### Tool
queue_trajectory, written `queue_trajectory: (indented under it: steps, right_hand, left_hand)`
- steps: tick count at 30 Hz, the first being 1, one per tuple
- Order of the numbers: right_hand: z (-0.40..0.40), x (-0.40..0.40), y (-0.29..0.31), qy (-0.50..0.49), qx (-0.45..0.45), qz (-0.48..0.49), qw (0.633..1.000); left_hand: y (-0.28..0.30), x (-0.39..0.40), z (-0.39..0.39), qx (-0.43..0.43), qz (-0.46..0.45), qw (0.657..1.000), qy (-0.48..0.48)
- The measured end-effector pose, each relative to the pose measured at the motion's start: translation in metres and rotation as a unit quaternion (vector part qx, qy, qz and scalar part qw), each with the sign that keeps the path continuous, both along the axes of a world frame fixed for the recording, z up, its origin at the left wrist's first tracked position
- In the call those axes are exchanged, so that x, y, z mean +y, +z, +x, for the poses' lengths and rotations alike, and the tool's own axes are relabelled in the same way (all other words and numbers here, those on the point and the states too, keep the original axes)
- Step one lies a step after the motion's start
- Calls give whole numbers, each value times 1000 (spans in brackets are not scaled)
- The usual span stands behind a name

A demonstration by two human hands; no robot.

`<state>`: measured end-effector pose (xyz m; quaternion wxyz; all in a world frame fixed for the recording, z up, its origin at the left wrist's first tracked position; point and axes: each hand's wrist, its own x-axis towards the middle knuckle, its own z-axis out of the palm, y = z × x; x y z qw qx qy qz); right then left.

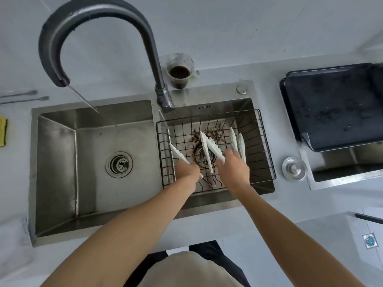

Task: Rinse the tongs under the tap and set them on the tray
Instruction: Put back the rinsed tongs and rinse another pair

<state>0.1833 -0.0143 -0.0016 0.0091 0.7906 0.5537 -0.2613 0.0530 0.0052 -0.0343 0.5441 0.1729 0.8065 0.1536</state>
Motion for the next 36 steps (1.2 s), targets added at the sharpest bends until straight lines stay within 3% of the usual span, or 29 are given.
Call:
queue_trajectory:
  steps: [6,11,14,16,18,21,27,31,36]
  right_hand:
    - [12,2,-2,71,-93,-68,991]
    - [8,4,5,93,-105,-52,989]
    - [8,1,16,74,-89,-14,993]
    - [6,-1,28,63,-78,26,995]
    - [2,-3,42,43,-32,63,997]
    - [-13,-1,68,-6,141,92,986]
    - [-59,11,105,-104,457,55,882]
    - [-95,14,113,-129,527,2,840]
    - [-143,17,114,-151,515,-19,844]
  left_hand:
    - [-11,-1,-2,10,-10,1000,-12]
    - [11,3,-5,19,-3,998,-63]
    - [22,7,-2,61,43,992,-102]
    - [33,11,-3,40,82,989,-119]
    - [42,15,-6,-23,105,989,-104]
    - [56,23,-16,-133,95,982,-90]
    - [85,32,-65,-249,61,966,29]
    - [91,29,-114,-272,83,956,74]
    - [97,30,-172,-244,140,954,101]
